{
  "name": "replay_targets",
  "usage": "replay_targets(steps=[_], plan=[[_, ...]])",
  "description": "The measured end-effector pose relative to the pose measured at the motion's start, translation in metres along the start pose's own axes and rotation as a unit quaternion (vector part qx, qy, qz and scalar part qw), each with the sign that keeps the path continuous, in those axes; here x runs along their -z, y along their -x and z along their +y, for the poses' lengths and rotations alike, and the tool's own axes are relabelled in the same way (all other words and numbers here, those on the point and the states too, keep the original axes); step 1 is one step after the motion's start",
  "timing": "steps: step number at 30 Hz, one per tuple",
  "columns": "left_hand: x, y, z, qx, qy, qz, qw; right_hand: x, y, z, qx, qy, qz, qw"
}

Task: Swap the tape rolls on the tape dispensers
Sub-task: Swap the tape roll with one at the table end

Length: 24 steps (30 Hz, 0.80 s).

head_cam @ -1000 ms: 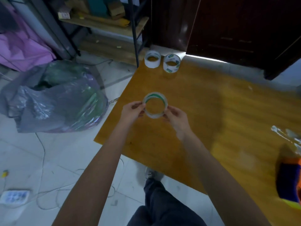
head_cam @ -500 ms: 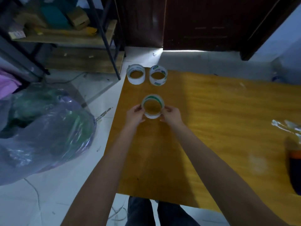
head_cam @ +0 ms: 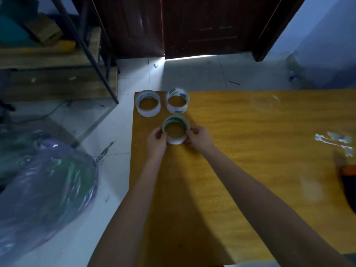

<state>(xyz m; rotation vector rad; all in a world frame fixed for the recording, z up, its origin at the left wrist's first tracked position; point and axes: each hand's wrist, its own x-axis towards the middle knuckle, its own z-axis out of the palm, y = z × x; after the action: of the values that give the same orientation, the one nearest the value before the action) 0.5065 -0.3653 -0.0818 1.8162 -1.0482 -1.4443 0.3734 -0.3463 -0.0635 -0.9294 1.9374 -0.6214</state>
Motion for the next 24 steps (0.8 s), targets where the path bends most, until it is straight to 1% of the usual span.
replay_targets(steps=[1, 2, 3, 4, 5, 6, 7, 8, 9, 11, 12, 13, 15, 17, 20, 24], plan=[[0.002, 0.005, 0.001, -0.030, -0.034, 0.007, 0.999, 0.003, -0.003, 0.000, 0.014, 0.038, 0.022, 0.999], [0.004, 0.013, 0.002, -0.080, -0.093, 0.022, 0.992, 0.007, -0.008, 0.000, 0.039, 0.087, 0.059, 0.994], [0.006, 0.022, 0.001, -0.155, -0.173, 0.044, 0.972, 0.012, -0.012, -0.002, 0.076, 0.140, 0.098, 0.982], [0.008, 0.033, -0.003, -0.243, -0.255, 0.061, 0.934, 0.017, -0.018, -0.004, 0.125, 0.196, 0.127, 0.964], [0.008, 0.042, -0.008, -0.320, -0.335, 0.064, 0.884, 0.022, -0.024, -0.010, 0.179, 0.254, 0.143, 0.940], [0.007, 0.049, -0.015, -0.373, -0.401, 0.058, 0.835, 0.024, -0.032, -0.016, 0.228, 0.313, 0.140, 0.911], [0.004, 0.052, -0.023, -0.401, -0.455, 0.047, 0.794, 0.026, -0.039, -0.025, 0.266, 0.373, 0.119, 0.881], [0.002, 0.054, -0.031, -0.404, -0.498, 0.032, 0.766, 0.027, -0.048, -0.033, 0.292, 0.430, 0.090, 0.849], [0.000, 0.055, -0.037, -0.393, -0.528, 0.020, 0.752, 0.028, -0.056, -0.040, 0.310, 0.480, 0.062, 0.818], [-0.003, 0.054, -0.046, -0.366, -0.557, 0.014, 0.746, 0.026, -0.071, -0.048, 0.330, 0.558, 0.031, 0.761], [-0.003, 0.053, -0.049, -0.358, -0.562, 0.015, 0.745, 0.024, -0.077, -0.049, 0.331, 0.585, 0.028, 0.740], [-0.004, 0.052, -0.052, -0.354, -0.565, 0.016, 0.745, 0.022, -0.081, -0.049, 0.329, 0.599, 0.029, 0.729], [-0.005, 0.051, -0.052, -0.351, -0.565, 0.014, 0.747, 0.020, -0.085, -0.049, 0.324, 0.612, 0.043, 0.720], [-0.005, 0.048, -0.049, -0.351, -0.567, 0.013, 0.745, 0.024, -0.084, -0.051, 0.320, 0.608, 0.072, 0.723], [-0.009, 0.039, -0.038, -0.349, -0.569, 0.011, 0.745, 0.041, -0.078, -0.051, 0.306, 0.555, 0.119, 0.764], [-0.018, 0.016, -0.012, -0.335, -0.577, 0.000, 0.745, 0.071, -0.067, -0.033, 0.300, 0.487, 0.174, 0.802]])
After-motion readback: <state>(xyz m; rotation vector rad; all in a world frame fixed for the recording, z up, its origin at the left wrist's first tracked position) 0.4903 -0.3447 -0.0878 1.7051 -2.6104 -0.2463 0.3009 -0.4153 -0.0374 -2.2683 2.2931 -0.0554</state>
